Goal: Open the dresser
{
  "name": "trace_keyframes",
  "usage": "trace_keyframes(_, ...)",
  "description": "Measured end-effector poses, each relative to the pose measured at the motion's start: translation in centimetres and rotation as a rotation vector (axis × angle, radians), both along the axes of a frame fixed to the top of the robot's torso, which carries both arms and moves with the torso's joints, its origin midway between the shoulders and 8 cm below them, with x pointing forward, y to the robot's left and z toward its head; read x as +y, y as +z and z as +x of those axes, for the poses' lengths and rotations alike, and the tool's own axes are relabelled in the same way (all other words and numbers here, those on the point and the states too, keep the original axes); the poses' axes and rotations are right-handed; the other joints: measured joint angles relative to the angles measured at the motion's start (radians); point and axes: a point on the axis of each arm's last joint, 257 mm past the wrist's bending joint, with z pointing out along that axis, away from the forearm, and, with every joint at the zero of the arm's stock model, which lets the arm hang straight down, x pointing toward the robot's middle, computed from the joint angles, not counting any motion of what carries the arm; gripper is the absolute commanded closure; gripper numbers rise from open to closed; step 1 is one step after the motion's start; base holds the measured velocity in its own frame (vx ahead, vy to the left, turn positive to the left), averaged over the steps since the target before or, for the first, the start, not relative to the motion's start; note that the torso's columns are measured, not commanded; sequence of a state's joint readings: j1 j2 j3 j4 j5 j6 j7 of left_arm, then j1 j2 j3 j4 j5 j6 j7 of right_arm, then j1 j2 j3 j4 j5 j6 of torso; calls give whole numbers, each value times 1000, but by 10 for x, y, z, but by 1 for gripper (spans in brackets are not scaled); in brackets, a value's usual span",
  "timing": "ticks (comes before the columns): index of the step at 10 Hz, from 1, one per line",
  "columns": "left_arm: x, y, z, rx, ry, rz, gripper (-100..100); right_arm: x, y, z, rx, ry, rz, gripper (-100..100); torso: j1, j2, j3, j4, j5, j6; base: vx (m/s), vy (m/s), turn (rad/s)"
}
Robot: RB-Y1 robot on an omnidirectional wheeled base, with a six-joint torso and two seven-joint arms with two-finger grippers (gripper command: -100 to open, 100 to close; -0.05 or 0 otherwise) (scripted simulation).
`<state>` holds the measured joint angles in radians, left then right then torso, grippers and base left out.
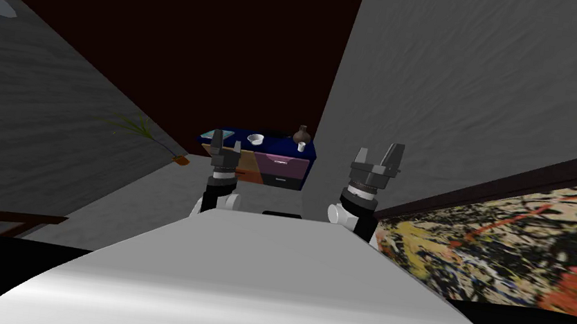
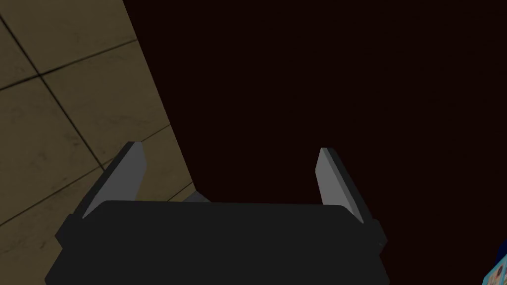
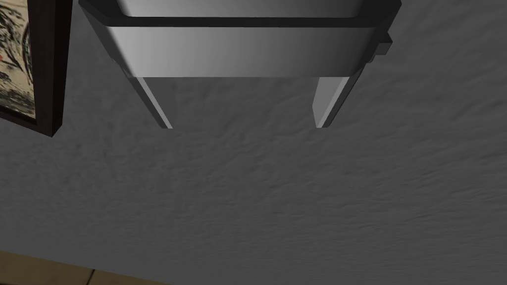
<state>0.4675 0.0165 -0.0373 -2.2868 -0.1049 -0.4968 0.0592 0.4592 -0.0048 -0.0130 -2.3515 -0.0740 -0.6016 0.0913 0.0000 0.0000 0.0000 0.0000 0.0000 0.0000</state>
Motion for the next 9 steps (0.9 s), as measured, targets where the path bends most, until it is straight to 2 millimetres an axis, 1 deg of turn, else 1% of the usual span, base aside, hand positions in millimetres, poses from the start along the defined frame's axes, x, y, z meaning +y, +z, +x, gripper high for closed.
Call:
trace_keyframes(1, 0, 0, 0, 0, 0, 0, 0, 0, 0, 0, 0, 0, 0, 0, 0, 40, -82, 41, 0, 0, 0, 0, 0)
trace_keyframes(2, 0, 0, 0, 0, 0, 0, 0, 0, 0, 0, 0, 0, 0, 0, 0, 104, -209, 105, 0, 0, 0, 0, 0)
trace_keyframes(9, 0, 0, 0, 0, 0, 0, 0, 0, 0, 0, 0, 0, 0, 0, 0, 618, -1234, 617, 0, 0, 0, 0, 0)
